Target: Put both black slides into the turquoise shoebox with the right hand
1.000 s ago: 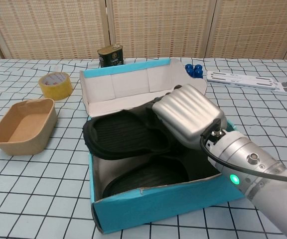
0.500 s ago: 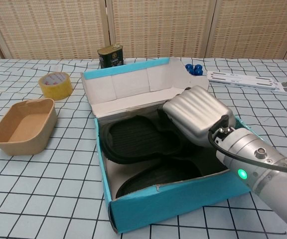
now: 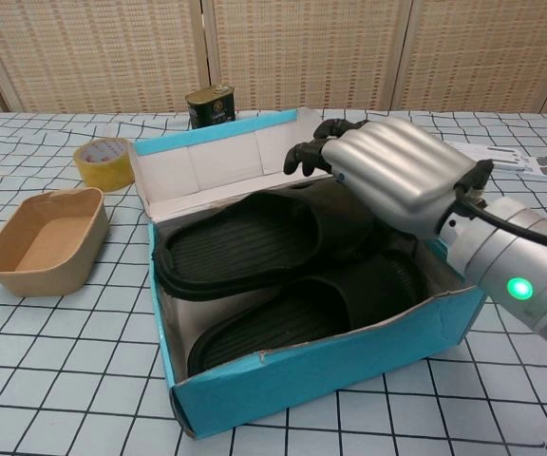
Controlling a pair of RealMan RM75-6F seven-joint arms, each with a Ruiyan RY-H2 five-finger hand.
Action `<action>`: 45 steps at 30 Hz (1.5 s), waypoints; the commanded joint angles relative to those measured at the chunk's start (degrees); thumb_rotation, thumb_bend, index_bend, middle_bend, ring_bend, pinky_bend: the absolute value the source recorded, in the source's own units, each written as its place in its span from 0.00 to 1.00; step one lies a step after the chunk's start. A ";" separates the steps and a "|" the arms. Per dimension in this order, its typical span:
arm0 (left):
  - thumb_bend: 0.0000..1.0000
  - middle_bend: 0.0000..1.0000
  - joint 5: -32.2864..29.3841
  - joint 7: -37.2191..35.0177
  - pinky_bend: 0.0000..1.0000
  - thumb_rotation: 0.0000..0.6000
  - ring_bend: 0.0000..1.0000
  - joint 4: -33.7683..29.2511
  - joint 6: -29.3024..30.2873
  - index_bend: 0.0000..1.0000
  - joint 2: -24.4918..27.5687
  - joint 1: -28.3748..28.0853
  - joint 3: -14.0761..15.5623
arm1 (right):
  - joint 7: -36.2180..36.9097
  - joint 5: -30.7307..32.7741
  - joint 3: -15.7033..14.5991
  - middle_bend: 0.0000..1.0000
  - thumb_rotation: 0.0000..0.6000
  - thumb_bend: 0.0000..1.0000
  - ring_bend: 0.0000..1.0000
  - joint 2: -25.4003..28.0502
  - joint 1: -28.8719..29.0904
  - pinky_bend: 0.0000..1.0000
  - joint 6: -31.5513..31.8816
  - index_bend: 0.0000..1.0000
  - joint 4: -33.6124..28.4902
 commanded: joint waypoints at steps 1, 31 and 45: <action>0.36 0.04 -0.04 0.06 0.32 1.00 0.09 0.01 -0.02 0.13 -0.04 -0.02 -0.01 | 0.93 -0.15 0.26 0.23 1.00 0.07 0.06 1.01 -0.07 0.17 -0.05 0.20 -0.74; 0.36 0.04 0.03 0.02 0.32 1.00 0.09 -0.12 -0.24 0.13 0.02 -0.10 0.16 | 28.16 -9.45 0.25 0.66 1.00 0.43 0.55 -10.57 5.07 0.61 -0.64 0.78 17.78; 0.36 0.04 0.42 -0.79 0.32 1.00 0.09 -0.20 -0.06 0.13 0.31 0.05 0.20 | 29.03 -9.28 -0.23 0.66 1.00 0.43 0.55 -14.06 6.58 0.61 -2.50 0.79 23.84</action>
